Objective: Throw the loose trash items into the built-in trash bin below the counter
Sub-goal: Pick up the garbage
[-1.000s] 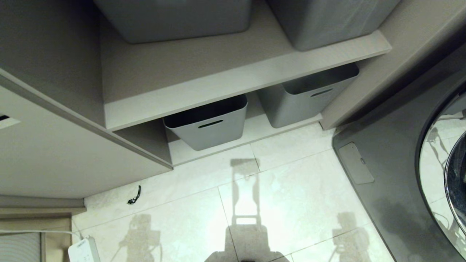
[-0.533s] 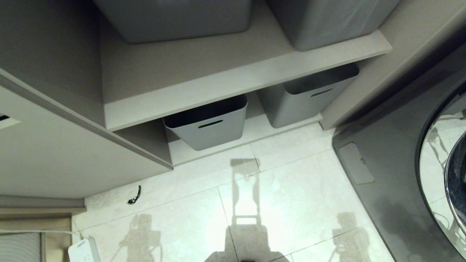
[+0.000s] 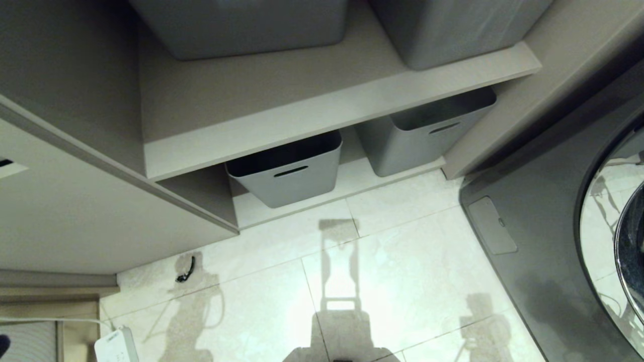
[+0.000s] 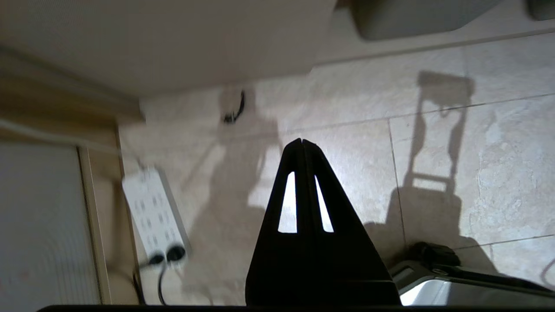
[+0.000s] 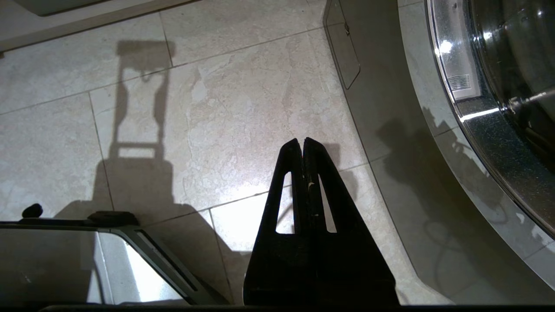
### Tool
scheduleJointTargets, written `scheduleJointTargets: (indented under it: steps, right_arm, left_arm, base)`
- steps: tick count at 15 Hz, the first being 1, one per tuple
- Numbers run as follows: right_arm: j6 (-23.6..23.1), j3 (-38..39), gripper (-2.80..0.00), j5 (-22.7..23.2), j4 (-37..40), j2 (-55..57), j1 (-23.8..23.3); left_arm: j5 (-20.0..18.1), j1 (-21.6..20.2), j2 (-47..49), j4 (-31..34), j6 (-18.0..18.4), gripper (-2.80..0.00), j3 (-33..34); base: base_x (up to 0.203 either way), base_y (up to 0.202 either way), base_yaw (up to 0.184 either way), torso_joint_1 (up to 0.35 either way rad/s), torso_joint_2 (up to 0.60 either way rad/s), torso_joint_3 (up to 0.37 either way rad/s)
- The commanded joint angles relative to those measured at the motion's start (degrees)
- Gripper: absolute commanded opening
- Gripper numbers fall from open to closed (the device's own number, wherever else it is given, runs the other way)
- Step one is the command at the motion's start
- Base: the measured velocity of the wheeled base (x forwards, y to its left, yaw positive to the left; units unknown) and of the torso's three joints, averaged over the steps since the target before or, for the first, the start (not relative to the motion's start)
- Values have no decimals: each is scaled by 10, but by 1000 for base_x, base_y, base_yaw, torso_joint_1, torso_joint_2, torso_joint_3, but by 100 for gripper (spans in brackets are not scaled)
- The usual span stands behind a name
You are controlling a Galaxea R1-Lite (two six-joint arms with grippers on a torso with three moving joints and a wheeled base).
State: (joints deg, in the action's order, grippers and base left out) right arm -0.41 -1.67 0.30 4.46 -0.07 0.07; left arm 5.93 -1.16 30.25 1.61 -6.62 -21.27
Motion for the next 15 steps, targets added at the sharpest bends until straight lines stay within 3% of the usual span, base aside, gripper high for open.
scheduleJointTargets:
  steps: [1,3,5,7,10,15]
  right_arm:
    - [0,0,-280,0,0,0,0]
    - [0,0,-280,0,0,0,0]
    - [0,0,-280,0,0,1,0]
    - [0,0,-280,0,0,1,0]
    - [0,0,-280,0,0,0,0]
    - [0,0,-280,0,0,1,0]
  left_arm:
    - [12,-16,255,-3,-55,-280,-54]
    - [16,-44,402,-32,-105,-280,-69]
    - [6,-88,528,-100,-136,-280,-59]
    - [-56,-152,618,-198,-151,-280,-11]
    - [-145,-215,680,-279,-136,-280,49]
    - [-257,-279,871,-442,-119,-280,48]
  base:
    - [0,0,0,0,0,0]
    - [0,0,0,0,0,0]
    - [0,0,0,0,0,0]
    - [0,0,0,0,0,0]
    - [0,0,0,0,0,0]
    - [0,0,0,0,0,0]
